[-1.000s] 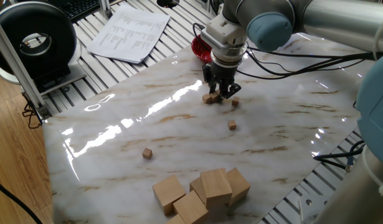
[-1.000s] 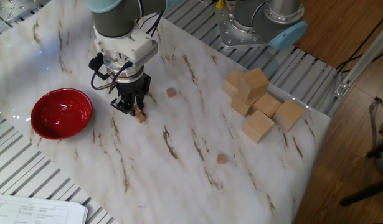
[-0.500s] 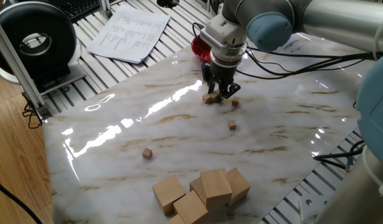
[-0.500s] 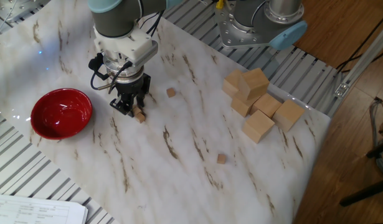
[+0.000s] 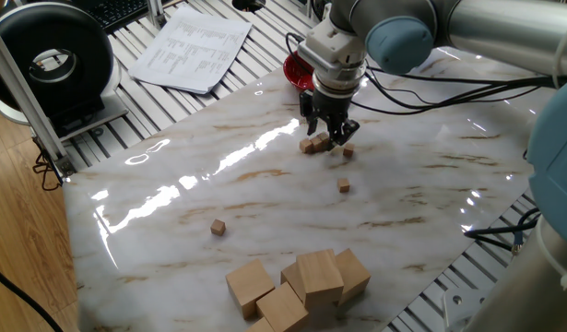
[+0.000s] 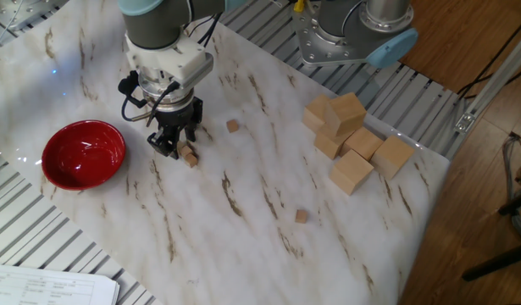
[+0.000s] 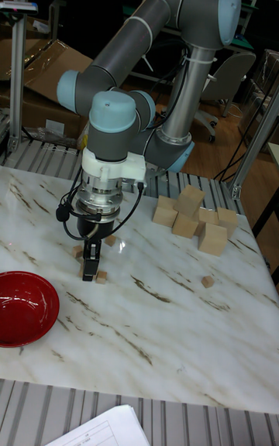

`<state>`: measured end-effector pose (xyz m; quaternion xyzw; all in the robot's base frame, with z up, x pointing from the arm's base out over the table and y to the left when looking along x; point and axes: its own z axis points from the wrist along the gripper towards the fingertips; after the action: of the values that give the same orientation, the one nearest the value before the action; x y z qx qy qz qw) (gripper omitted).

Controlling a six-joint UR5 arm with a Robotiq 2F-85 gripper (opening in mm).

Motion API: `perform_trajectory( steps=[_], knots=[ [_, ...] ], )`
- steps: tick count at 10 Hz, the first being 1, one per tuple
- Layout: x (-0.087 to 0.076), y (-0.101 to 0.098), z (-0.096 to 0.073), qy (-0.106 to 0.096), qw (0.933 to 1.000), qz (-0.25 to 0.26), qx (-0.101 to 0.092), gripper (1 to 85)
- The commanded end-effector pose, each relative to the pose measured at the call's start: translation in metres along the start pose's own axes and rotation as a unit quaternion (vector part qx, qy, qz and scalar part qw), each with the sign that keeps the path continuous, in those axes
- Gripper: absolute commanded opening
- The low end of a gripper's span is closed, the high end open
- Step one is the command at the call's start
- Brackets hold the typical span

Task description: Stack the blocks into a pyramid shape

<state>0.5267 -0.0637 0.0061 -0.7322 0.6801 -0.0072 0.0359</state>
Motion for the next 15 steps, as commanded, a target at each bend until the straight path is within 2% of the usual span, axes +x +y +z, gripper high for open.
perform_trajectory(
  steps=[1, 15],
  knots=[
    [-0.005, -0.003, -0.003, -0.007, 1.0000, 0.005, 0.000, 53.0],
    [-0.021, -0.012, 0.001, -0.015, 0.9997, 0.020, 0.001, 53.7]
  ],
)
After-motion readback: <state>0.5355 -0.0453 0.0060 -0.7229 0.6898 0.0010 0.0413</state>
